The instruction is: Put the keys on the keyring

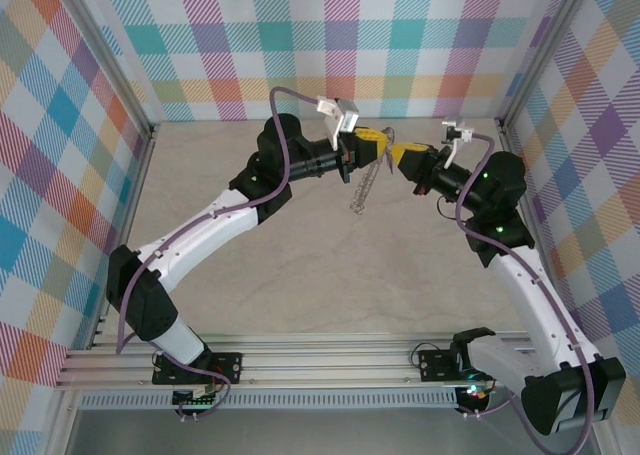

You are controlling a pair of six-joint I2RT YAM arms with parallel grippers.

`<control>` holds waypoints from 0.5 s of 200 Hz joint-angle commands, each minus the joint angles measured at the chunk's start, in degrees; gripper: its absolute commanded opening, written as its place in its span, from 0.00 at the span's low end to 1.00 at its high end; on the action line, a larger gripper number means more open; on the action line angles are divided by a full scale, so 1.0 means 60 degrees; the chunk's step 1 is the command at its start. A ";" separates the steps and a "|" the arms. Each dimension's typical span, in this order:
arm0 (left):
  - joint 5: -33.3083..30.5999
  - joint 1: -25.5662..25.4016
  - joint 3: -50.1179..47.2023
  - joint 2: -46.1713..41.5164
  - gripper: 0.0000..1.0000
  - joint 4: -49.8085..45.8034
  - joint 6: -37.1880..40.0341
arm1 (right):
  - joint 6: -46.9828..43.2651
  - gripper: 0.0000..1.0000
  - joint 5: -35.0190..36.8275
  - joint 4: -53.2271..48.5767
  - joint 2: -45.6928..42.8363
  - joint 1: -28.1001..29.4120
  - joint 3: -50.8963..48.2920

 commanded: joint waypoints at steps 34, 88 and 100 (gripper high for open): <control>-0.0141 0.0566 -0.0453 0.0192 0.00 0.2554 -0.1737 | -0.0174 0.43 -0.0036 -0.0822 -0.0618 -0.0215 0.0092; 0.0518 0.1065 -0.0775 0.0295 0.00 0.3687 -0.2730 | 0.0495 0.48 0.0107 -0.0196 -0.0218 -0.0656 0.0659; 0.0633 0.1149 -0.0870 0.0308 0.00 0.3990 -0.2951 | 0.0743 0.51 0.0149 0.0170 0.0066 -0.0671 0.0834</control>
